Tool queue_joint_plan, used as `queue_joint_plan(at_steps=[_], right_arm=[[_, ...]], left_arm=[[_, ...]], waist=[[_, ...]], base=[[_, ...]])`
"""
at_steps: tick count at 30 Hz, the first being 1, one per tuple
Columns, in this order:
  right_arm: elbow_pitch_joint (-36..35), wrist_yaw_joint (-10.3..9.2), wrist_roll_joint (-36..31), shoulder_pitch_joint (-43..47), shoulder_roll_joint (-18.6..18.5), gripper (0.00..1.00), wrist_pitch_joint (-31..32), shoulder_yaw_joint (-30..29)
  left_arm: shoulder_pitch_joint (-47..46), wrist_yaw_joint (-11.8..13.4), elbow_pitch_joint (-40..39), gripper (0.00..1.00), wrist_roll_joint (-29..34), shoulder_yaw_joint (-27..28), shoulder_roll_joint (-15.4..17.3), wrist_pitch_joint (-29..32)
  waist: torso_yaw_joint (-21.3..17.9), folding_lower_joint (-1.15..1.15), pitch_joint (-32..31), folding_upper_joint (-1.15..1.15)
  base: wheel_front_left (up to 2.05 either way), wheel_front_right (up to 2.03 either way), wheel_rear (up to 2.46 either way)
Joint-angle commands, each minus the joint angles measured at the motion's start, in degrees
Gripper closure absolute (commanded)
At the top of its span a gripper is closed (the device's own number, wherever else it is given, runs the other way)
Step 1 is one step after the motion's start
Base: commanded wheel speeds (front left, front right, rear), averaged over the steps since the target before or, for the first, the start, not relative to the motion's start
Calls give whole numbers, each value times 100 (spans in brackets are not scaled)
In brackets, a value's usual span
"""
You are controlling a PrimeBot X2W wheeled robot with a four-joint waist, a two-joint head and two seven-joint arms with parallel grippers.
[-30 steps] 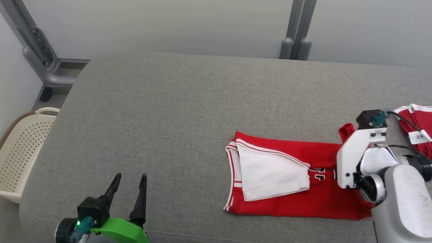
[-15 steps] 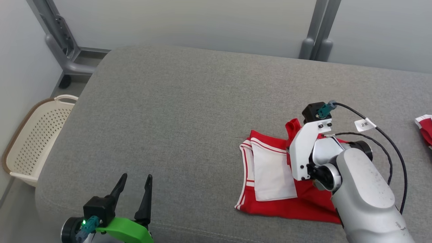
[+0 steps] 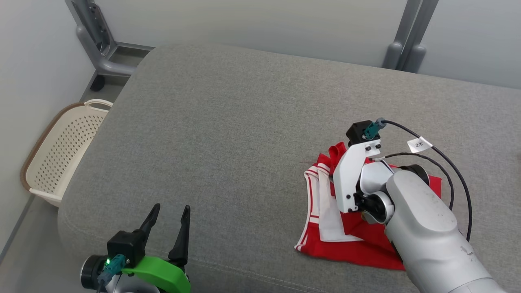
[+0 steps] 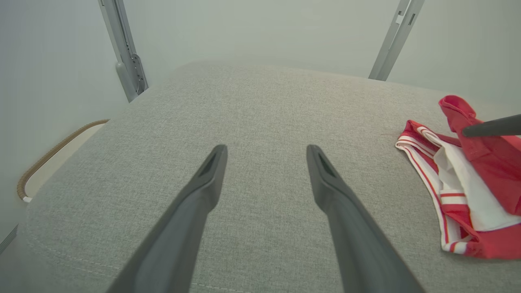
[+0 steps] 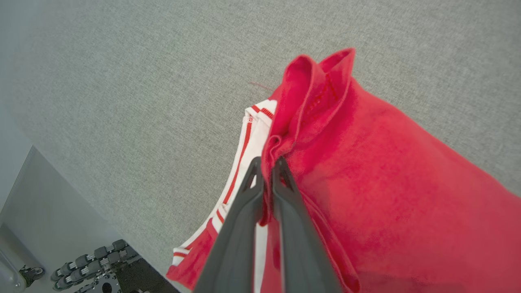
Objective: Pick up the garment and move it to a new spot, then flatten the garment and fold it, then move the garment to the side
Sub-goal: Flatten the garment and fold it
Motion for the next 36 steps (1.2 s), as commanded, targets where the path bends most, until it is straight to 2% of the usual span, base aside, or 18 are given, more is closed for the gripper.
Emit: queue_joint_plan(at_steps=[1,5,6,7,13,17,25,26,28,32,34,36], right_arm=[[138,-3,71,-115,-11,100,-87,60],[382,-3,255,-232,-10,100,-236,210],[429,-3,288,-257,-10,63,-271,251],[484,-3,330,-273,-10,0,-291,283],[369,-4,895,-429,-15,0,-422,563],[234,-4,904,-526,-17,0,-557,575],[105,-3,-234,-302,-225,0,-805,-55],[54,-3,-325,-233,-263,3,-858,-147],[-23,-3,-539,-47,-349,33,-930,-305],[-92,-3,-912,397,-379,71,-1092,-514],[-90,-3,-991,561,-365,100,-1126,-574],[-103,-3,-1049,698,-344,100,-1141,-542]], left_arm=[[-83,-29,25,0,-16,-11,-1,-34],[-103,-23,53,0,-34,-13,-9,-44],[-110,-22,60,0,-40,-12,-11,-47],[-116,-20,67,0,-44,-12,-12,-49],[-102,19,85,0,-82,28,-2,-56],[-54,54,64,0,-84,65,21,-57],[40,88,16,0,-115,76,43,-67],[50,89,13,0,-118,71,38,-67],[62,90,4,0,-126,65,42,-68],[62,97,-13,0,-126,58,49,-72],[63,100,-20,0,-130,51,51,-74],[61,95,-31,0,-136,45,60,-75]], waist=[[47,0,29,0],[81,0,49,0],[86,0,51,0],[87,0,52,0],[23,0,36,0],[-66,0,14,0],[-261,0,-84,0],[-277,0,-94,0],[-299,0,-104,0],[-327,0,-114,0],[-326,0,-112,0],[-327,0,-104,0]], base=[[0,0,0],[0,0,0],[0,0,0],[0,0,0],[0,0,0],[0,0,0],[0,0,0],[0,0,0],[0,0,0],[0,0,0],[0,0,0],[0,0,0]])
